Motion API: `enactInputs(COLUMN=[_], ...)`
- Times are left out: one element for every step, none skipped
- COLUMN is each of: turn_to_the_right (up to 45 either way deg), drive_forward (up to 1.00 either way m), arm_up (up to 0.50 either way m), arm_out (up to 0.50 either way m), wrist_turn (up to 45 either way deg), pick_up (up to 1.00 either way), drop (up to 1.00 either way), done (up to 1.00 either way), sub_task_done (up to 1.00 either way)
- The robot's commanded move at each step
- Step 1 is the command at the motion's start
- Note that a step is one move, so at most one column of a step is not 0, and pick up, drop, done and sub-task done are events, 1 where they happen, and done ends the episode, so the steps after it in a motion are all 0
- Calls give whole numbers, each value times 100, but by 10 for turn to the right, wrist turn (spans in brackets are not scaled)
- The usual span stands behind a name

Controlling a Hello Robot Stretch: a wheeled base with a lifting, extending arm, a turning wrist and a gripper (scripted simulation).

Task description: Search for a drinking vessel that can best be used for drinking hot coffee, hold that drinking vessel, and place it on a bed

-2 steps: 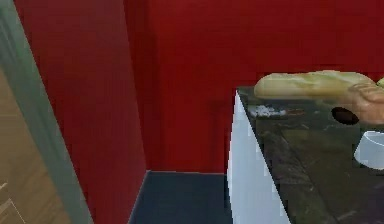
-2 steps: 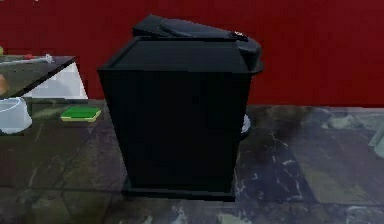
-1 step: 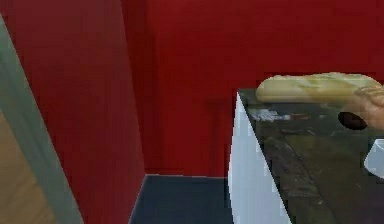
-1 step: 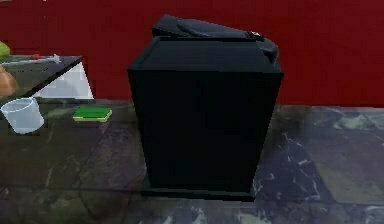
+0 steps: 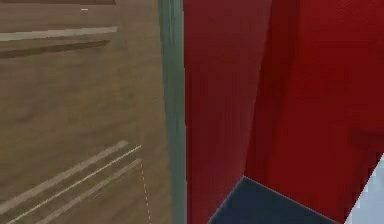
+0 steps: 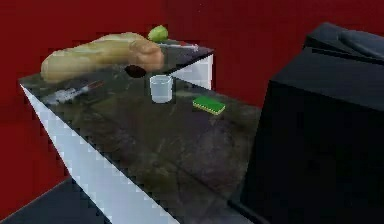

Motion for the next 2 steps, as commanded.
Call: enactInputs(turn_to_the_right=[330,0], drive_forward=[0,80], arm_up=[0,0], arm_out=[0,0], wrist_turn=[0,0], pick_up=[0,0], drop=[0,0], done=[0,0], sub_task_done=[0,0])
